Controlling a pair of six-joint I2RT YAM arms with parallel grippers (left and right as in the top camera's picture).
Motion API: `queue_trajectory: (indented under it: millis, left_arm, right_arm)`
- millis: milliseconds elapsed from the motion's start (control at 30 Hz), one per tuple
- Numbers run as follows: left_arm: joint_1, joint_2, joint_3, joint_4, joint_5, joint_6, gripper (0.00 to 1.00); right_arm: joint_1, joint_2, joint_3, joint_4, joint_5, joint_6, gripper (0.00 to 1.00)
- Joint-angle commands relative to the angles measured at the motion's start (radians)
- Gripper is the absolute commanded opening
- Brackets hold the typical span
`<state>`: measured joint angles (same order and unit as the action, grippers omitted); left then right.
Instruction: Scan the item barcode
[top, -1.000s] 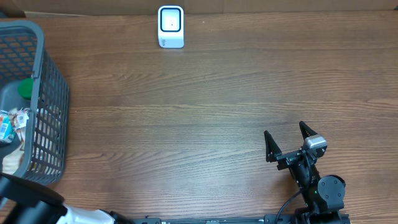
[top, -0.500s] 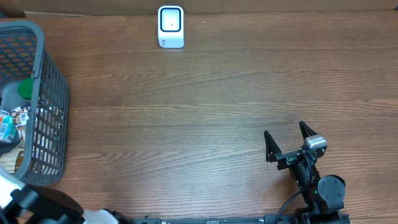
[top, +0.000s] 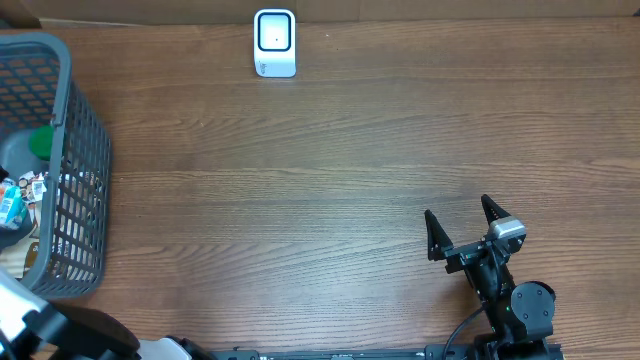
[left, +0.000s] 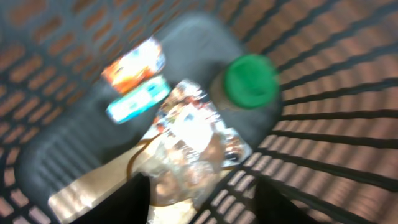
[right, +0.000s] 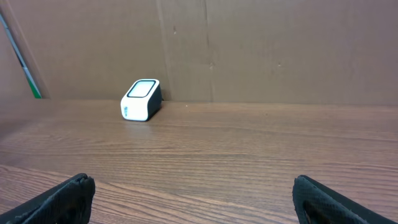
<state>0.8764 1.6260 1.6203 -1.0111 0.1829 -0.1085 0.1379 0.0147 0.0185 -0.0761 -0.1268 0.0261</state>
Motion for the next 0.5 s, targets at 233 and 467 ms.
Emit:
queue_trajectory:
  millis: [233,467]
  left_arm:
    - [0.106,0.203,-0.103,-0.028,-0.098,-0.046,0.99]
    - [0.158,0.217,-0.105,-0.048,-0.114,-0.070,1.00]
  right_arm:
    - [-0.004,-0.012,-0.010,0.004,0.002,-0.001,1.00]
    - [-0.004,-0.012,-0.010,0.004,0.002,-0.001,1.00]
